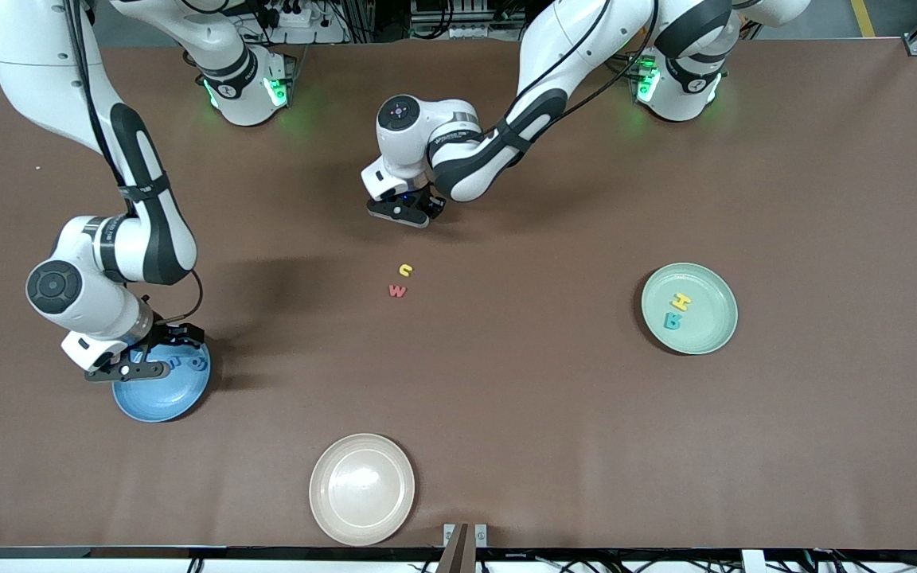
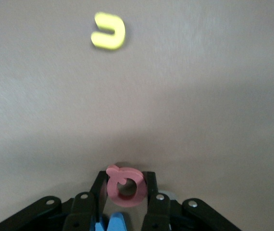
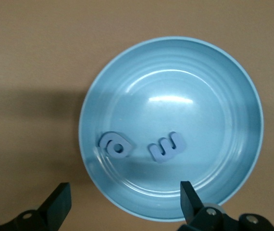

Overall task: Sort upper and lower case letters into plates
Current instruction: 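Carry the pink Q over the green plate while the right gripper returns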

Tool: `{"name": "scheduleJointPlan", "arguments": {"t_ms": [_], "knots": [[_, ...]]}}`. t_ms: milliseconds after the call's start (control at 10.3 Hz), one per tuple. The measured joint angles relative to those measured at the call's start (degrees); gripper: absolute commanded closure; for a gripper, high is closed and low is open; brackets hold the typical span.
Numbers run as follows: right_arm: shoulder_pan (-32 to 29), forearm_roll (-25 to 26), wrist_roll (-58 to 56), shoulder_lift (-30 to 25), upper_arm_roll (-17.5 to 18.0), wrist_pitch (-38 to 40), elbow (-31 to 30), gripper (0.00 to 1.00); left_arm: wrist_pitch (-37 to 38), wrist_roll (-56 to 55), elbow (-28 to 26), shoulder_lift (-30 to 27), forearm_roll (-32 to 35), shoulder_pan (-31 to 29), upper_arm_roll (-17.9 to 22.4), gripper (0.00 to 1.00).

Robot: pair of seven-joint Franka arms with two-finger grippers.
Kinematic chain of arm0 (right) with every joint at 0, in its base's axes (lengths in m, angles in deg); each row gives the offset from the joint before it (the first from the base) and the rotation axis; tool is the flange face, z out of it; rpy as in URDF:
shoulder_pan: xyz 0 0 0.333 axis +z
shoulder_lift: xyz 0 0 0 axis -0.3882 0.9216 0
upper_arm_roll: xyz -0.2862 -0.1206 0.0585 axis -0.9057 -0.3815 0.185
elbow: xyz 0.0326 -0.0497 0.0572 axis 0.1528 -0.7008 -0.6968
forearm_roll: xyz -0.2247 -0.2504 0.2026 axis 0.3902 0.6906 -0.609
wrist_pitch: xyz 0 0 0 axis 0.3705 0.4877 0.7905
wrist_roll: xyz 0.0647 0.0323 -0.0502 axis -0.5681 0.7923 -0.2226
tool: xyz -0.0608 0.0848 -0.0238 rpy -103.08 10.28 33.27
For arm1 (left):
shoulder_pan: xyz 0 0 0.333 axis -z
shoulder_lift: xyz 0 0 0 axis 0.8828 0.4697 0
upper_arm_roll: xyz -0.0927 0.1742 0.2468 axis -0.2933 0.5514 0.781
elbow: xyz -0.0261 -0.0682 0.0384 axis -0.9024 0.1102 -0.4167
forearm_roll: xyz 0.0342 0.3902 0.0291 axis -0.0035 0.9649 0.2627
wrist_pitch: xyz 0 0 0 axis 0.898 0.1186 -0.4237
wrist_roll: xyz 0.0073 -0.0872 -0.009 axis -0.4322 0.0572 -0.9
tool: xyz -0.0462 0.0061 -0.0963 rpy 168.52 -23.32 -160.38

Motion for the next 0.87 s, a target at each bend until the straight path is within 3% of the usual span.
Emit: {"name": "scheduleJointPlan", "arguments": {"t_ms": [387,871], "knots": [[1.1,-5.2,0.2,0.0,3.9,0.0,0.9,0.00,5.1,-0.4,1.0,-6.6,-0.6,-7.5,0.0,1.00],[12.6,-5.7,5.1,0.0,4.8,-0.1,1.1,0.00,23.1,3.5,0.8,-17.7,-6.4,-21.4,-0.3,1.00]]}}
